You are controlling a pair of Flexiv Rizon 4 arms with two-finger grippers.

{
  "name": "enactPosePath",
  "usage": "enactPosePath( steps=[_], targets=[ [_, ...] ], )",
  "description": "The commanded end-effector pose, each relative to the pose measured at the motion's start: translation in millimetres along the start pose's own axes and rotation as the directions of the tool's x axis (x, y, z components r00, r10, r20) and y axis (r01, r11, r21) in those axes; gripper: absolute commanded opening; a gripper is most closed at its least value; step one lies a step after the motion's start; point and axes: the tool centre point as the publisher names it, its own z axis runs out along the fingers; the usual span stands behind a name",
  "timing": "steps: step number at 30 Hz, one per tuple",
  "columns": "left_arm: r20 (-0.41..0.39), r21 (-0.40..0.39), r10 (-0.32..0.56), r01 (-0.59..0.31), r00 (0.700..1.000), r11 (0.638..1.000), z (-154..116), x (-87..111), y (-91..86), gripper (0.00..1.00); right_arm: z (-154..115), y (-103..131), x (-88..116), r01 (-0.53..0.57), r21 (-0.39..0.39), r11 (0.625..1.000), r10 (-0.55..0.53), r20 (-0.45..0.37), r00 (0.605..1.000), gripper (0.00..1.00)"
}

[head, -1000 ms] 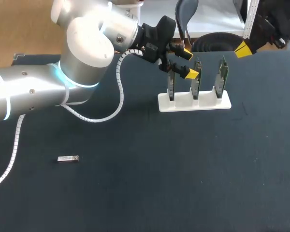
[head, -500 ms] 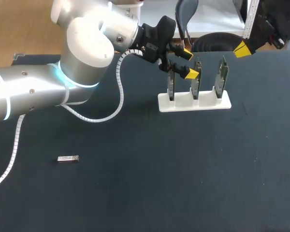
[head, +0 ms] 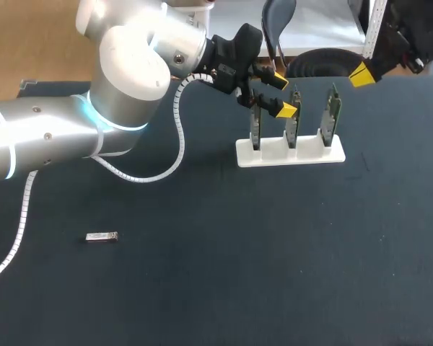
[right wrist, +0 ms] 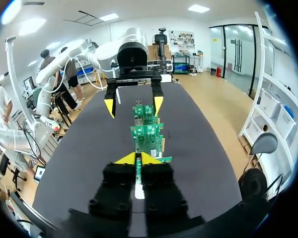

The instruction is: Pick up the optical module with the left hand, and insert it into the network port with the right hand.

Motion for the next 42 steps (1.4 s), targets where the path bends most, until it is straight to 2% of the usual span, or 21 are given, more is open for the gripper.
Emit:
enactPosePath(
  steps=[1, 14, 20, 23, 26, 30, 34, 38, 42],
  targets=[
    [-0.005, 0.003, -0.002, 0.002, 1.000, 1.000, 0, -1.1, 1.4, 1.00, 0, 2, 0, 0.001, 0.004, 1.000, -0.001, -0.001, 1.000, 1.00],
    [-0.005, 0.003, -0.002, 0.002, 1.000, 1.000, 0, -1.1, 1.4, 1.00, 0, 2, 0, 0.001, 0.004, 1.000, -0.001, -0.001, 1.000, 1.00],
    [0.033, -0.027, 0.022, -0.021, 0.999, 0.999, -11, -9.7, 3.7, 1.00, 0, 2, 0, 0.001, 0.004, 1.000, -0.001, -0.001, 1.000, 1.00],
    [0.048, -0.061, 0.056, -0.053, 0.997, 0.997, -26, -18.4, 5.2, 1.00, 0, 2, 0, 0.001, 0.004, 1.000, -0.001, -0.001, 1.000, 1.00],
    [0.040, -0.099, 0.095, -0.090, 0.995, 0.991, -43, -22.7, 4.3, 1.00, 0, 2, 0, 0.001, 0.004, 1.000, -0.001, -0.001, 1.000, 1.00],
    [-0.021, -0.188, 0.172, -0.173, 0.985, 0.967, -85, -25.5, -3.0, 1.00, 0, 2, 0, 0.001, 0.004, 1.000, -0.001, -0.001, 1.000, 1.00],
    [-0.072, -0.283, 0.190, -0.203, 0.979, 0.937, -136, -21.7, -14.9, 1.00, 0, 2, 0, 0.001, 0.004, 1.000, -0.001, -0.001, 1.000, 1.00],
    [-0.174, -0.336, 0.175, -0.226, 0.969, 0.914, -176, -5.5, -33.4, 1.00, 0, 2, 0, 0.001, 0.004, 1.000, -0.001, -0.001, 1.000, 1.00],
    [-0.331, -0.338, 0.136, -0.252, 0.934, 0.907, -210, 31.7, -59.8, 1.00, 0, 2, 0, 0.001, 0.004, 1.000, -0.001, -0.001, 1.000, 1.00]
  ],
)
